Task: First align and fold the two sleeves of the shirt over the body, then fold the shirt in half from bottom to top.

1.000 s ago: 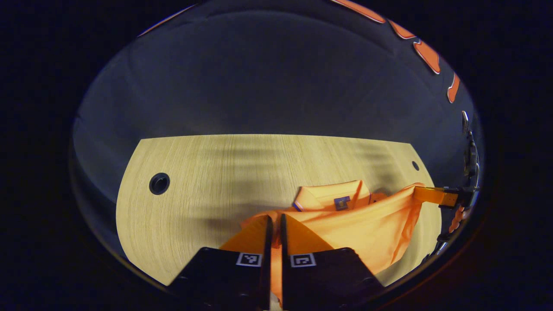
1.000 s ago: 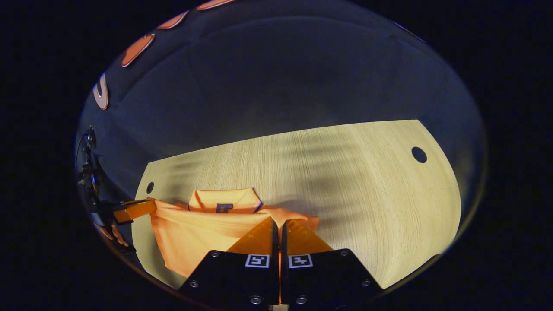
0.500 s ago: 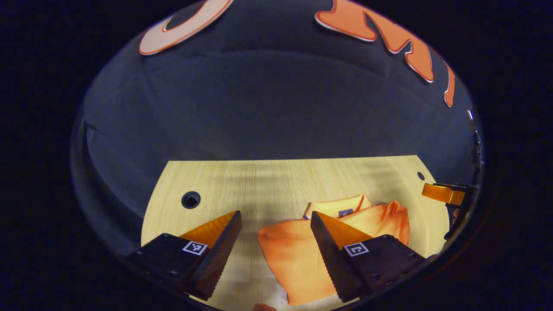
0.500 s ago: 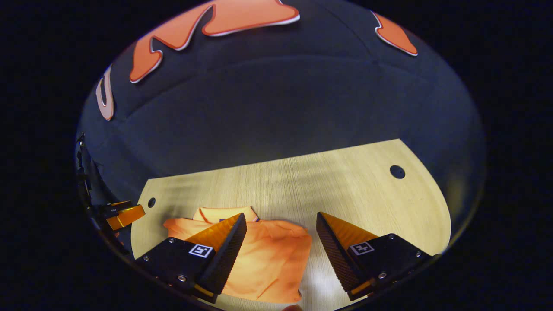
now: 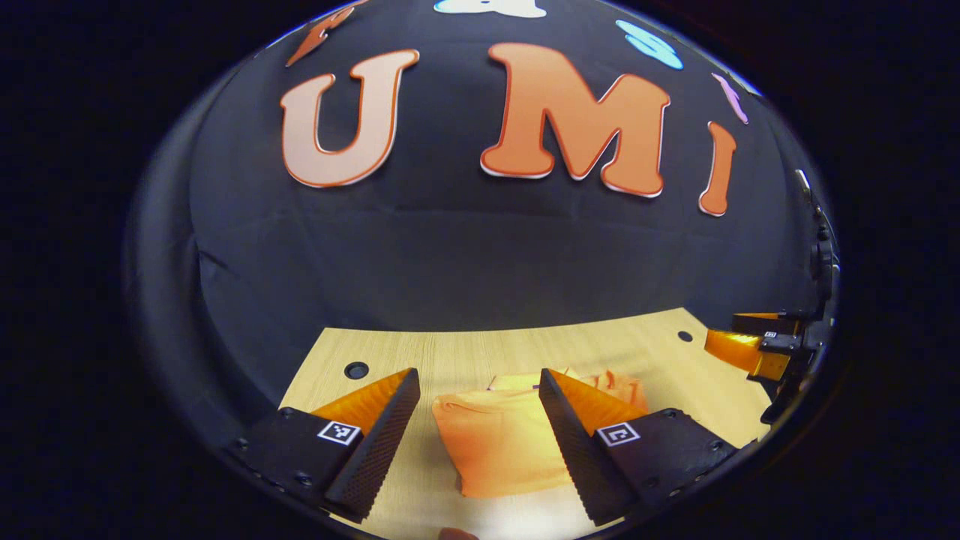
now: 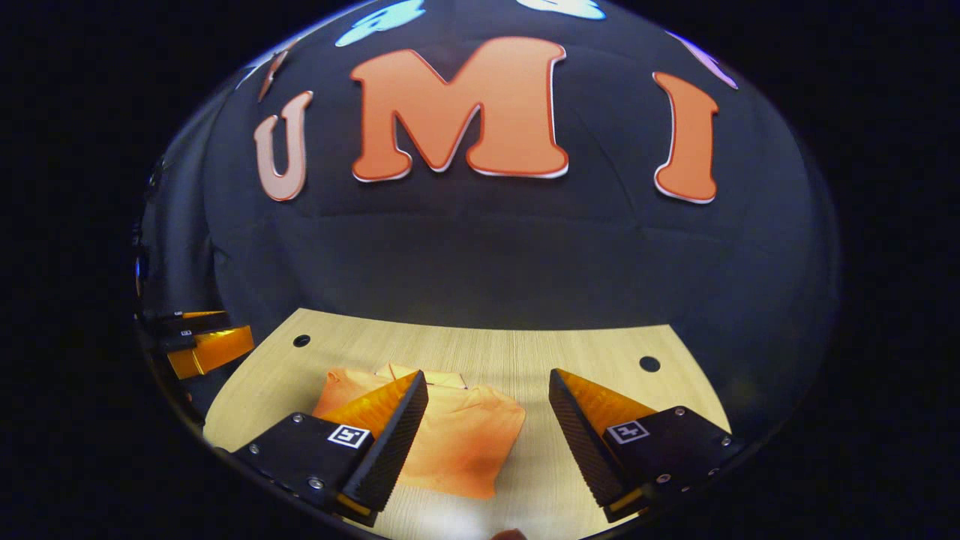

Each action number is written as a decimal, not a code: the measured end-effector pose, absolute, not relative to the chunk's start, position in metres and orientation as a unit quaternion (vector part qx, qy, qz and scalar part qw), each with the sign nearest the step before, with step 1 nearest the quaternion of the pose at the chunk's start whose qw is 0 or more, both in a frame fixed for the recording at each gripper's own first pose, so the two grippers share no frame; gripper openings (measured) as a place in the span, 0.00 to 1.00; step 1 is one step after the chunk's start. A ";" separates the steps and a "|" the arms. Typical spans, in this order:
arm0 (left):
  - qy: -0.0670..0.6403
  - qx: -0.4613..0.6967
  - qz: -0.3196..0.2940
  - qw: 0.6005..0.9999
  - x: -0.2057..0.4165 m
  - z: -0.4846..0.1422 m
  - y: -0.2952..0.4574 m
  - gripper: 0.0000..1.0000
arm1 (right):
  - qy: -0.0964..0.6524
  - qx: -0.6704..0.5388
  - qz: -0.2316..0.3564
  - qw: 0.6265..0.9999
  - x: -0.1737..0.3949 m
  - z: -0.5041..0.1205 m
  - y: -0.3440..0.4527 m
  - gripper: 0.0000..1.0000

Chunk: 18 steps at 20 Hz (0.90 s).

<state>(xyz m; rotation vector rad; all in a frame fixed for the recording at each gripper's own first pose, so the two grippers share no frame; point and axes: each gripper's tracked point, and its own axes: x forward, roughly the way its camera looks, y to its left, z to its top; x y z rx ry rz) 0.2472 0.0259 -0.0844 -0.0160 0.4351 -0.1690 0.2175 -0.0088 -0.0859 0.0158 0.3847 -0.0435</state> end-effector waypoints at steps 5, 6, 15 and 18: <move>0.133 -0.009 -0.067 0.989 0.172 -0.052 0.022 0.98 | 0.105 0.000 -0.002 0.994 0.153 -0.037 0.007 0.99; 0.125 -0.006 -0.060 0.990 0.154 -0.048 0.022 0.98 | 0.089 0.003 0.001 0.996 0.140 -0.030 0.010 1.00; 0.038 -0.025 -0.018 0.999 0.024 0.014 0.021 0.97 | -0.003 -0.008 0.031 0.999 0.041 0.015 0.031 0.98; 0.022 -0.023 -0.028 0.999 0.000 0.025 0.021 0.98 | -0.024 -0.013 0.034 0.999 0.024 0.025 0.039 0.98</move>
